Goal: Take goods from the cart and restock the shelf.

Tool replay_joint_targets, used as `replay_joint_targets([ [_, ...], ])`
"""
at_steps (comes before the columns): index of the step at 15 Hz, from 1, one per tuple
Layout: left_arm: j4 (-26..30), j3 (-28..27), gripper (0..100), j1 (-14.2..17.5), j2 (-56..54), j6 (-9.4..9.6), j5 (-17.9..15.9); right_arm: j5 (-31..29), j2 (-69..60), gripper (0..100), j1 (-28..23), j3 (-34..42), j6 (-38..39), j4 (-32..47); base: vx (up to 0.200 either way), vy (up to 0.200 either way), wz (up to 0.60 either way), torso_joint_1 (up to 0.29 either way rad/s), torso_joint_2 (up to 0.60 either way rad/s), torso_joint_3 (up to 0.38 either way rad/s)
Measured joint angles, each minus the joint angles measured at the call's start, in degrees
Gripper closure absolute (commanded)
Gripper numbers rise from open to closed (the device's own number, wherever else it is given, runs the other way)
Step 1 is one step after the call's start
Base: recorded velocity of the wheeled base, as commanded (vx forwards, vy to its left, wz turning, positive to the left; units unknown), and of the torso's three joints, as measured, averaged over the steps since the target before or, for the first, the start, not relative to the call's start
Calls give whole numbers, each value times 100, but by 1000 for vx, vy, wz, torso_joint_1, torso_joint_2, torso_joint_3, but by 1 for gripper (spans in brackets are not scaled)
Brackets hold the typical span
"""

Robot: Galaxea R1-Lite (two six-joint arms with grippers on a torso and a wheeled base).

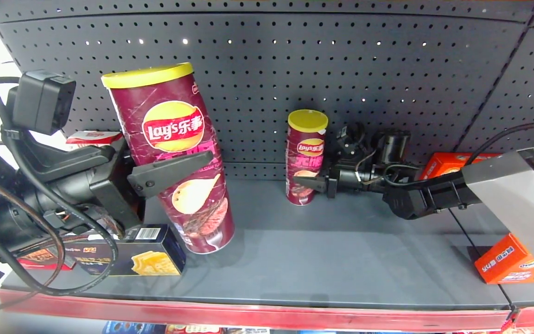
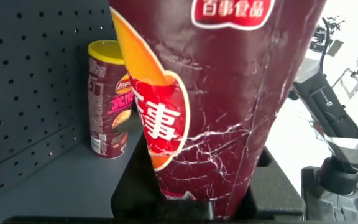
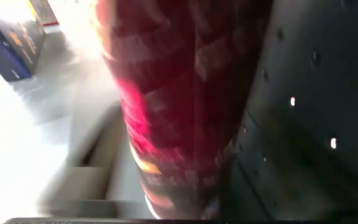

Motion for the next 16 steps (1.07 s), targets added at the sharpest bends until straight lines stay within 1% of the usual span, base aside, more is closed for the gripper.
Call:
replay_joint_targets([
  [5,2,9,100,-2,35,7,0,7,-5,100,6,77,2,-30,0,0,0,0,0,0],
  [7,2,9,100,1,37,10,0,-61,-99,100,15,207,2,-44,0,0,0,0,0,0],
  [10,-6,72,100,6,26,11,2,-258,-391,100,160,524,57,-68,0,0,0,0,0,0],
  [13,-6,144,100,6,6,10,2,-375,-840,100,351,1067,84,-207,0,0,0,0,0,0],
  [16,-6,165,100,28,-13,11,2,-538,-1395,100,605,2024,87,-644,0,0,0,0,0,0],
])
